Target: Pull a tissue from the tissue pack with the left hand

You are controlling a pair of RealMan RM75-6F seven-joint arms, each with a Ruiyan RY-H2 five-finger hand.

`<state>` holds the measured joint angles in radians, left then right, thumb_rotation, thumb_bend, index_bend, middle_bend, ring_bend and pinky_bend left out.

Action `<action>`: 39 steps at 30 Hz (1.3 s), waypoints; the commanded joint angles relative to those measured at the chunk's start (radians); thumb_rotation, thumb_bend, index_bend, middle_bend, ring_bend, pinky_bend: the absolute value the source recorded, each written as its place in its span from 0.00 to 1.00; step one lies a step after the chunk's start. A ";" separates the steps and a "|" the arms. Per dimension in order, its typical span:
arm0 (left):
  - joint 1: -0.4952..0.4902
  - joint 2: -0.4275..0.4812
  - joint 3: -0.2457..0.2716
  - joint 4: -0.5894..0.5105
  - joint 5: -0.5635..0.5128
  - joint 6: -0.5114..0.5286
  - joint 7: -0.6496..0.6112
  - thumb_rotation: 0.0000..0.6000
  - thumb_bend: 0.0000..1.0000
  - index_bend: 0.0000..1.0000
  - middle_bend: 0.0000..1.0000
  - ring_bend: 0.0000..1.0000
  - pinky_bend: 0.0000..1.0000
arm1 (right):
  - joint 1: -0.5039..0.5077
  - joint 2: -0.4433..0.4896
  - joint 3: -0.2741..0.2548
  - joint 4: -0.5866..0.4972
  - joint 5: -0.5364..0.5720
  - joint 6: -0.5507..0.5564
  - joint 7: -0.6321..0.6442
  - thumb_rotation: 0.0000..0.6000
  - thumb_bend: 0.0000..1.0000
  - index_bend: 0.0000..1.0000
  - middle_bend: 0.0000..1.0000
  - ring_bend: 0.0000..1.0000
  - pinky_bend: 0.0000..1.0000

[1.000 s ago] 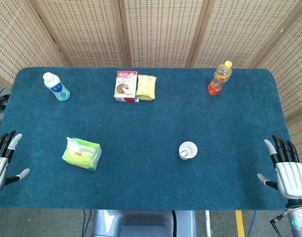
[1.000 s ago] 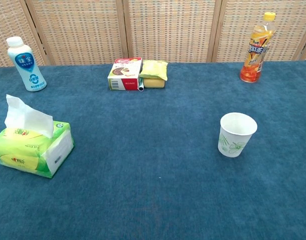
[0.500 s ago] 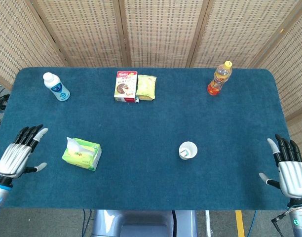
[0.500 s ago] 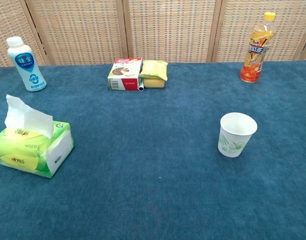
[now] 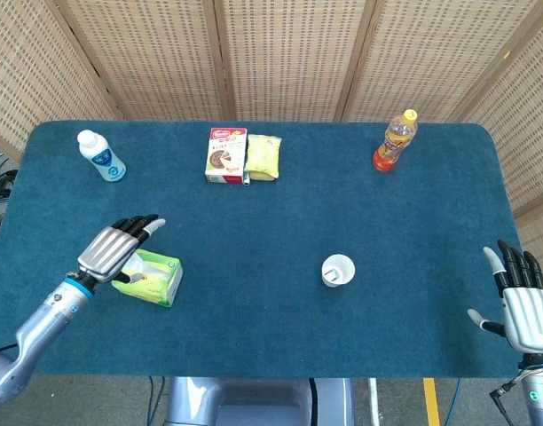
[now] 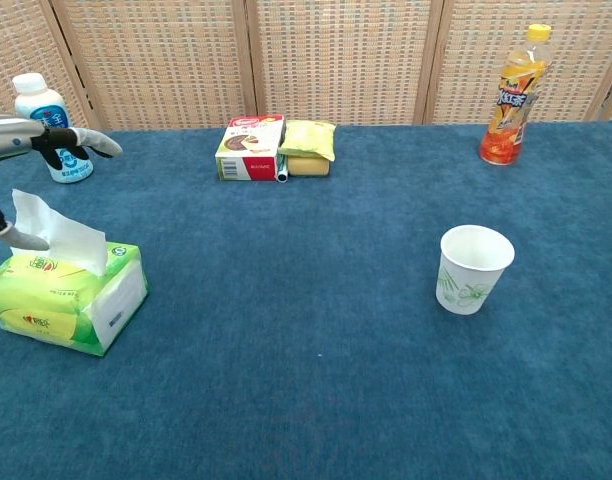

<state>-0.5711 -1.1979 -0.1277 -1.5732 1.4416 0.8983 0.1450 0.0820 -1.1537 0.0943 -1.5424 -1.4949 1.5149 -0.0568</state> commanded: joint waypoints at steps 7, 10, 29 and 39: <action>-0.023 -0.020 0.012 -0.009 -0.036 -0.015 0.035 1.00 0.34 0.65 0.63 0.60 0.43 | 0.000 0.006 0.002 -0.002 0.003 -0.001 0.015 1.00 0.00 0.00 0.00 0.00 0.00; -0.026 -0.017 0.018 -0.015 -0.052 -0.015 0.049 1.00 0.37 0.72 0.68 0.64 0.46 | 0.000 0.009 0.002 -0.002 0.004 -0.003 0.023 1.00 0.00 0.00 0.00 0.00 0.00; -0.130 -0.026 -0.245 0.015 -0.118 0.245 0.023 1.00 0.47 0.76 0.72 0.66 0.47 | 0.002 0.019 0.002 -0.003 0.010 -0.015 0.055 1.00 0.00 0.00 0.00 0.00 0.00; -0.248 -0.248 -0.205 0.197 -0.165 0.169 0.066 1.00 0.47 0.76 0.72 0.66 0.47 | 0.012 0.029 0.007 0.007 0.032 -0.048 0.093 1.00 0.00 0.00 0.00 0.00 0.00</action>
<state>-0.7968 -1.4045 -0.3577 -1.4119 1.2861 1.0929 0.2010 0.0935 -1.1255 0.1011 -1.5363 -1.4643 1.4685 0.0336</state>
